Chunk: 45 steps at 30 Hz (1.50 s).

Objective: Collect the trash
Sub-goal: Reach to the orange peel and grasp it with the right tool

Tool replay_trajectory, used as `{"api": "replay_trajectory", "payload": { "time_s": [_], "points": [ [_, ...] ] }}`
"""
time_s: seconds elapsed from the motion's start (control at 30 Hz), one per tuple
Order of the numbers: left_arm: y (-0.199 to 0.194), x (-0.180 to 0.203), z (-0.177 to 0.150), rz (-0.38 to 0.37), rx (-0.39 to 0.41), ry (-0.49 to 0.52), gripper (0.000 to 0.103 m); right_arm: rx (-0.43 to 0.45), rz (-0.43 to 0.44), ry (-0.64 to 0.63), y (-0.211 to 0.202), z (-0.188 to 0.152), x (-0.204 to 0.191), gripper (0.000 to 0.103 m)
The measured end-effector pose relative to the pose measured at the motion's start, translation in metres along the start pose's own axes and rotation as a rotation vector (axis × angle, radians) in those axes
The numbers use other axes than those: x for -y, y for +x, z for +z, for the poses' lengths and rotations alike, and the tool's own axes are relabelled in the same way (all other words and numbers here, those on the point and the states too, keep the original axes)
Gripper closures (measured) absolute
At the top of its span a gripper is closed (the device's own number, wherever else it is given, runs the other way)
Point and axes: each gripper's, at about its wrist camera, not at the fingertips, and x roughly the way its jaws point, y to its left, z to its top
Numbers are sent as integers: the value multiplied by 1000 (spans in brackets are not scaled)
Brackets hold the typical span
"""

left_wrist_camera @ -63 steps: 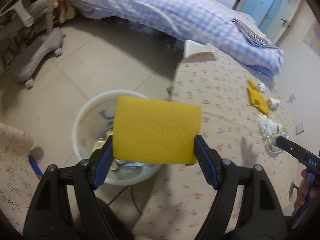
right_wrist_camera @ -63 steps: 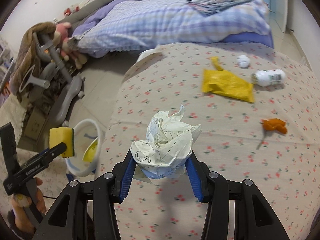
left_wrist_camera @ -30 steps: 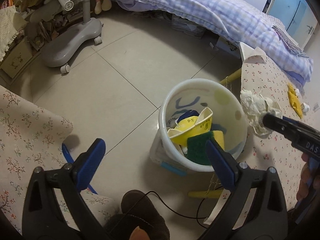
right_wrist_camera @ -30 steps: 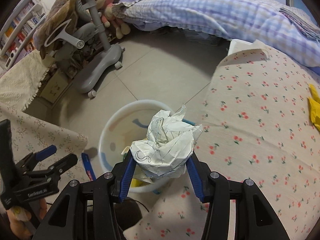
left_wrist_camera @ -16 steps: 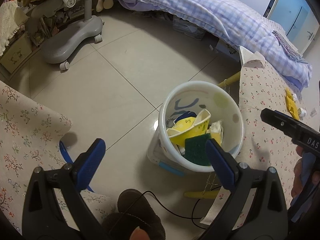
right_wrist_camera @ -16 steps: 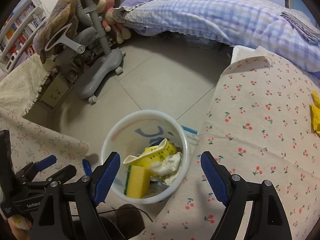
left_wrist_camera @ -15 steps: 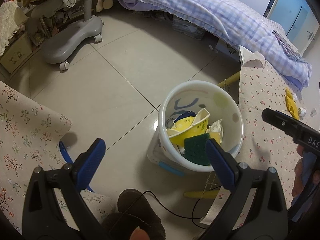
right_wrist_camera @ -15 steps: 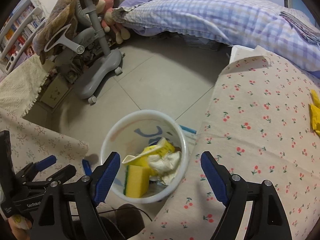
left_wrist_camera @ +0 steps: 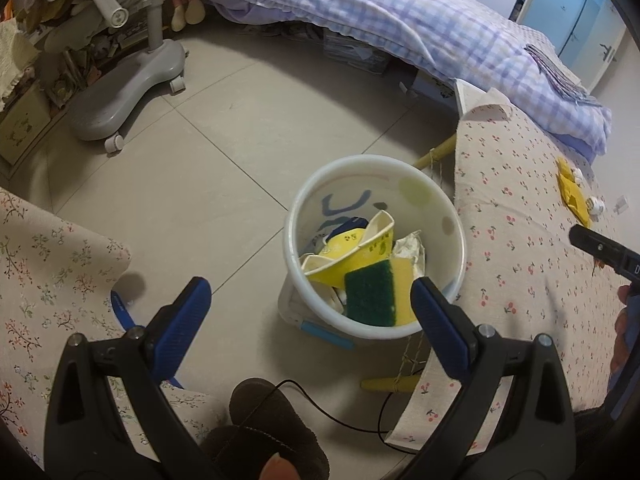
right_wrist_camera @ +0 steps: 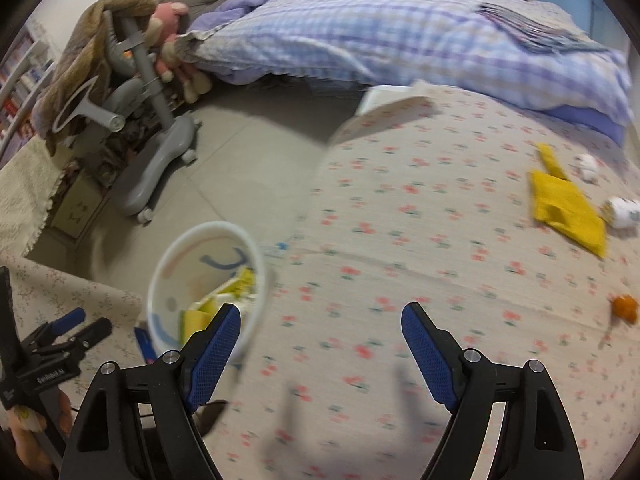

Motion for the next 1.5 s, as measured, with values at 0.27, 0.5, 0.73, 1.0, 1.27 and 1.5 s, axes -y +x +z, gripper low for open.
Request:
{"api": "replay_trajectory", "payload": {
  "time_s": [0.27, 0.5, 0.73, 1.0, 1.27, 1.5],
  "points": [
    [7, 34, 7, -25, -22, 29, 3, 7, -109, 129, -28, -6, 86, 19],
    [8, 79, 12, -65, -29, 72, 3, 21, -223, 221, -51, -8, 173, 19],
    [16, 123, 15, -81, -52, 133, 3, -35, -345, 148, -55, -20, 237, 19],
    [28, 155, 14, -73, -81, 183, 3, -126, -476, 53, -37, -38, 274, 21],
    [32, 175, 16, -98, -96, 178, 3, -112, -517, -28, -13, -28, 264, 28],
    [38, 190, 17, -107, -104, 161, 3, -74, -371, 96, -9, -15, 269, 69]
  ]
}}
